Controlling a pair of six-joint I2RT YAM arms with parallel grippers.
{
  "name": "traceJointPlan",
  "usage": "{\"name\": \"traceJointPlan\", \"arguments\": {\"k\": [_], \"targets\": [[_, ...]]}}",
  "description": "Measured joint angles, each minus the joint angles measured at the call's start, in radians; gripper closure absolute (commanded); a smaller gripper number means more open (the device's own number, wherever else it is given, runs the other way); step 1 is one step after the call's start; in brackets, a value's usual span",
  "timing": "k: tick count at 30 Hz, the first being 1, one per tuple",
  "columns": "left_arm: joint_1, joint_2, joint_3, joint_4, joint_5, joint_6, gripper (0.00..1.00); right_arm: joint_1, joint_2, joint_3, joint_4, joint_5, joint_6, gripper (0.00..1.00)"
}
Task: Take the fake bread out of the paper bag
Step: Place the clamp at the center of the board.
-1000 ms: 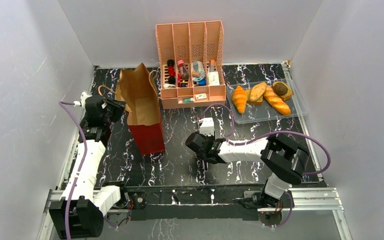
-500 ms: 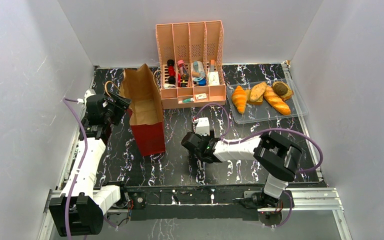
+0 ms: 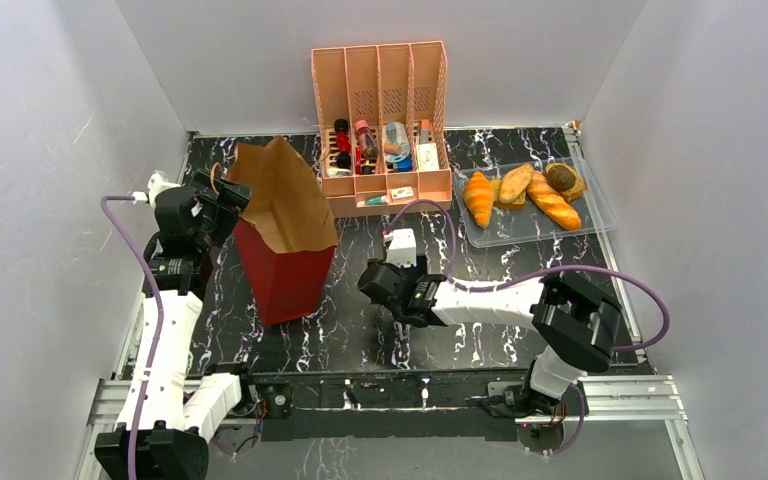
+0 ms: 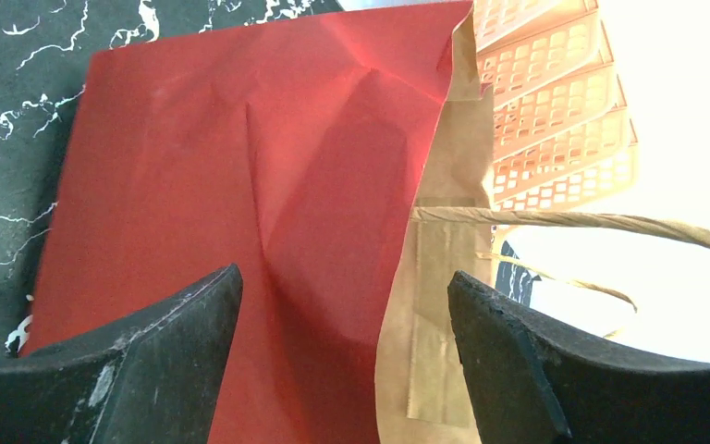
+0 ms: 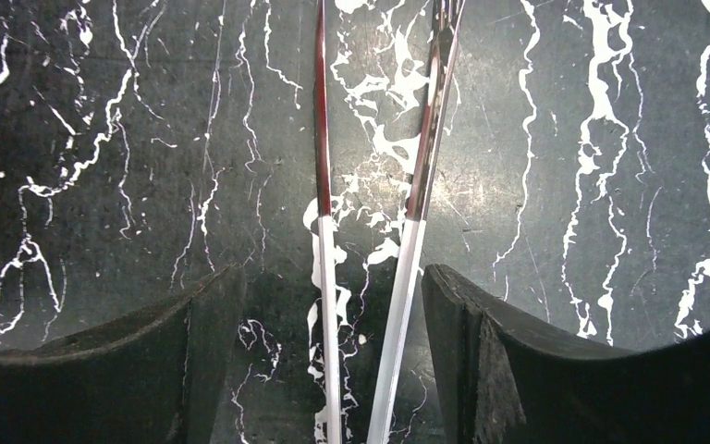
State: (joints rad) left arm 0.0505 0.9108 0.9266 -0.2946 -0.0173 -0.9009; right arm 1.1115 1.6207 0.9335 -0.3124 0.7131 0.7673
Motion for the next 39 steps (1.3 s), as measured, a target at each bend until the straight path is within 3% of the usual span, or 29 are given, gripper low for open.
{"name": "traceJointPlan", "arguments": {"k": [22, 30, 39], "targets": [[0.000, -0.031, -0.028, 0.001, 0.026, 0.004, 0.26, 0.056, -0.102, 0.049, -0.102, 0.072, -0.011, 0.31], [0.000, -0.031, -0.041, 0.019, 0.059, 0.016, 0.27, 0.121, -0.182, 0.199, -0.103, 0.100, -0.054, 0.32], [0.000, -0.031, -0.044, 0.025, 0.082, 0.029, 0.27, 0.131, -0.106, 0.411, -0.056, 0.101, -0.113, 0.33]]}}
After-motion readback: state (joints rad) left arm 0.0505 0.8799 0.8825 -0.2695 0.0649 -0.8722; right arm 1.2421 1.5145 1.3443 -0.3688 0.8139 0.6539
